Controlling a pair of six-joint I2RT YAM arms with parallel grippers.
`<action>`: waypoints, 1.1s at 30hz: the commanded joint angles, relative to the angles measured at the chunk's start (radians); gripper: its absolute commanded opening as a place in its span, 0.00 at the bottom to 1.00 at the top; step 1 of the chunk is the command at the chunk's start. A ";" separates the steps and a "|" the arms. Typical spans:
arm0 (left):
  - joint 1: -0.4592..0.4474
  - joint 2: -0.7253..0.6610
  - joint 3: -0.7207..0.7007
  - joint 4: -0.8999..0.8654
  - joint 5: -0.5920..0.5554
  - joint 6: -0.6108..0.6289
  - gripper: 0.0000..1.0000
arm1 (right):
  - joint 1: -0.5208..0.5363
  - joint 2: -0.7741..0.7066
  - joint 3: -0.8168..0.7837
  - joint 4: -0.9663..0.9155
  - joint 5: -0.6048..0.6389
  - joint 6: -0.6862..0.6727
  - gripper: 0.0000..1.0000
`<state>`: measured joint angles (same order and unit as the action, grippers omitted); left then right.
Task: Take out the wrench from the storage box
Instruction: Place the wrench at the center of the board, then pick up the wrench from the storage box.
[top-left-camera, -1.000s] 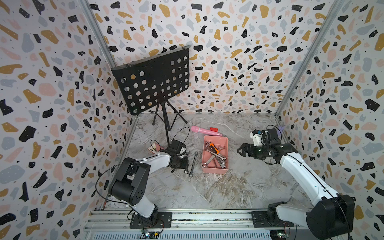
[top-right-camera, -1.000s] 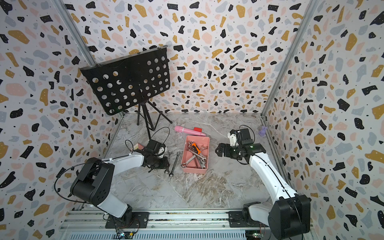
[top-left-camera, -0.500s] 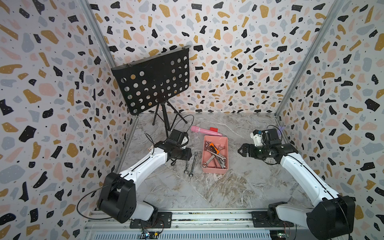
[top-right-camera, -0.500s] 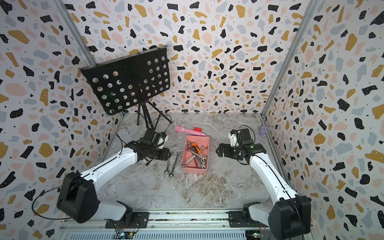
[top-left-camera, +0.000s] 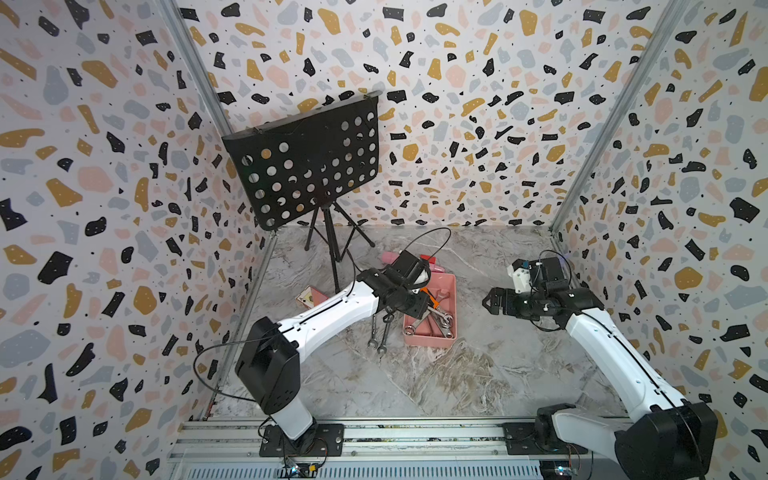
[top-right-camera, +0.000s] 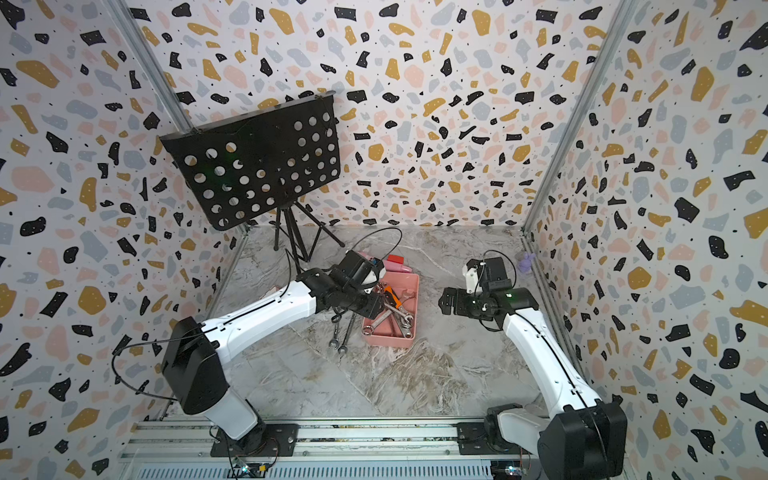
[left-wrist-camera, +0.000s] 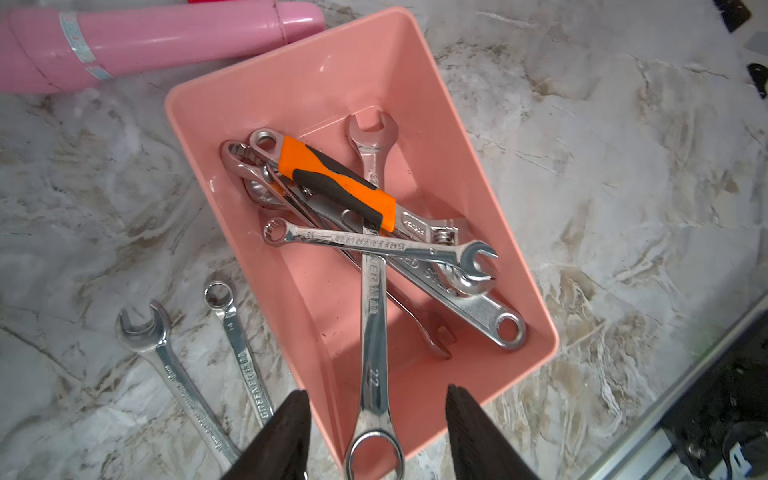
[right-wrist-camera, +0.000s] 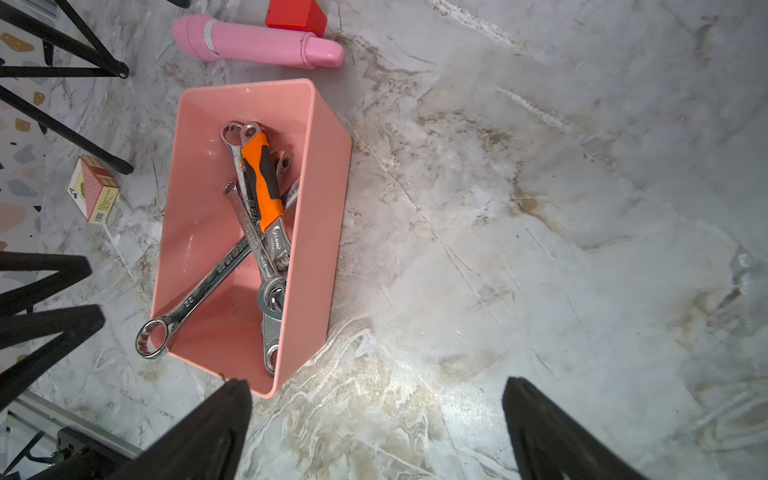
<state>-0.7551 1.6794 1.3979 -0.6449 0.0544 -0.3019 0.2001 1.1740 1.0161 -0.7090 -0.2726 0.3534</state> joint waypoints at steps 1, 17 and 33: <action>-0.008 0.034 0.058 -0.002 -0.071 -0.133 0.57 | -0.006 -0.024 0.030 -0.032 0.021 -0.011 1.00; -0.015 0.250 0.156 0.019 -0.158 -0.592 0.55 | -0.011 -0.028 0.005 -0.026 0.015 0.001 1.00; -0.006 0.375 0.218 0.042 -0.091 -0.918 0.47 | -0.020 -0.033 -0.019 -0.011 0.011 -0.002 1.00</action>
<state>-0.7624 2.0380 1.5749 -0.6048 -0.0456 -1.1568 0.1867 1.1690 1.0069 -0.7109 -0.2623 0.3550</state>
